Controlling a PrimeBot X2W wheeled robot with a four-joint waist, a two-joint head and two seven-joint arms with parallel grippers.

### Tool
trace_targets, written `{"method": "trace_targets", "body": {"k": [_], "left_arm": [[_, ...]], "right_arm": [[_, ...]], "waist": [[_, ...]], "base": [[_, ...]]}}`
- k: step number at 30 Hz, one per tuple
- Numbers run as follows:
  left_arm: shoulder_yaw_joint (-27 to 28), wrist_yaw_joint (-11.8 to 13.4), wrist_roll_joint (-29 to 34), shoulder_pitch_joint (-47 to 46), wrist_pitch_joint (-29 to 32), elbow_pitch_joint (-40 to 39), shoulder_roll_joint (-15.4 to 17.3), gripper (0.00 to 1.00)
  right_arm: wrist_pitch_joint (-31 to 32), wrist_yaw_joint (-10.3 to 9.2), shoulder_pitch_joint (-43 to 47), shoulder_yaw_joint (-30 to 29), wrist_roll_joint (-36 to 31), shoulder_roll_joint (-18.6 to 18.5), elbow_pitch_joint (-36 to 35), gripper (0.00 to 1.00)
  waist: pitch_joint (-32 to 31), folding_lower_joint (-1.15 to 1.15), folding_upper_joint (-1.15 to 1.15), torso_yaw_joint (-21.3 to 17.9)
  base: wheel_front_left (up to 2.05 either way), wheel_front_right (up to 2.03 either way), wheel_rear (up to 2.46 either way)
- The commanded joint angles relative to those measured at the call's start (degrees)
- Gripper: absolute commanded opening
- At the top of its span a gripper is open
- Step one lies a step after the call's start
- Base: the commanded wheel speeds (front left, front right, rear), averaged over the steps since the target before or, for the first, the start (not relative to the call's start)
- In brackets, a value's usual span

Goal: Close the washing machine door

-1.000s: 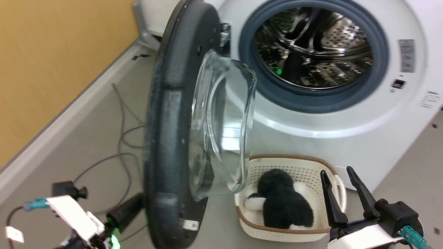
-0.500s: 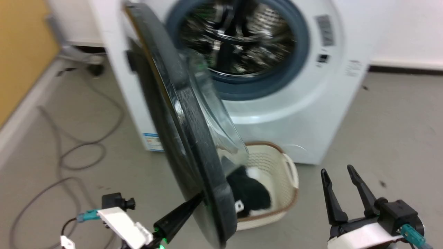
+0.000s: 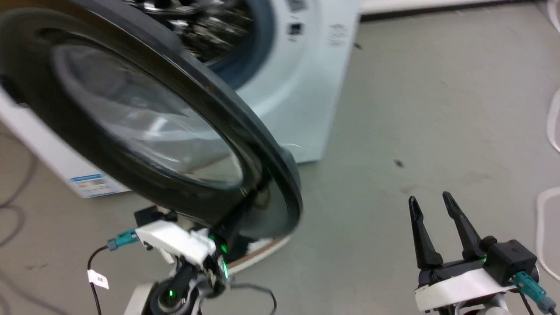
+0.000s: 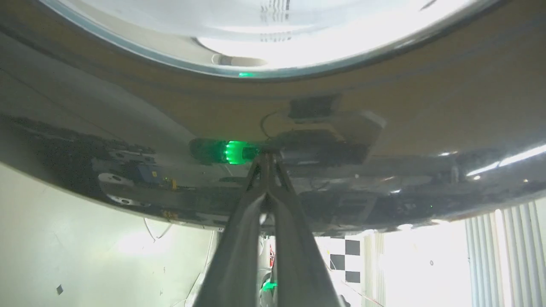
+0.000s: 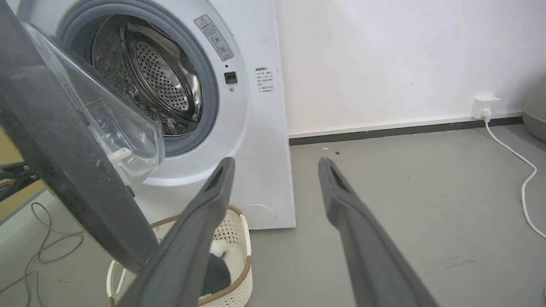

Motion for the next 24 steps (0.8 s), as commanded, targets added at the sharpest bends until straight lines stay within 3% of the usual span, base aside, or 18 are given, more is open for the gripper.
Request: {"method": "trace_targets", "body": {"k": [1, 6, 14, 20, 24], "left_arm": [[0.2, -0.3, -0.9, -1.9, -1.7, 1.1, 0.0, 0.00], [0.2, -0.2, -2.1, -9.2, -7.8, 6.8, 0.0, 0.00], [-0.3, -2.1, -2.0, -20.8, -14.7, 15.9, 0.0, 0.00], [-3.1, -3.9, -1.4, -20.9, -14.8, 19.1, 0.1, 0.00], [-7.0, -4.6, 2.2, -17.2, -14.0, 18.1, 0.7, 0.00]], "right_arm": [[-0.2, 0.05, -1.0, 0.2, 0.8, 0.1, -0.3, 1.00], [-0.2, 0.05, -1.3, 0.6, 2.3, 0.1, -0.6, 1.00], [-0.2, 0.05, -1.0, 0.9, 3.1, 0.1, -0.8, 1.00], [-0.2, 0.05, -0.9, 0.7, 3.0, 0.1, -1.1, 1.00], [-0.2, 0.05, -0.4, 0.4, 2.2, 0.1, -1.3, 1.00]], "waist": [[3.2, 0.00, 0.00, -4.6], [4.9, 0.00, 0.00, -7.8], [5.9, 0.00, 0.00, -9.2], [4.1, 0.00, 0.00, -6.4], [2.1, 0.00, 0.00, -3.2]], "base": [[0.00, 0.00, 0.00], [0.00, 0.00, 0.00], [0.00, 0.00, 0.00], [0.00, 0.00, 0.00], [0.00, 0.00, 0.00]]}}
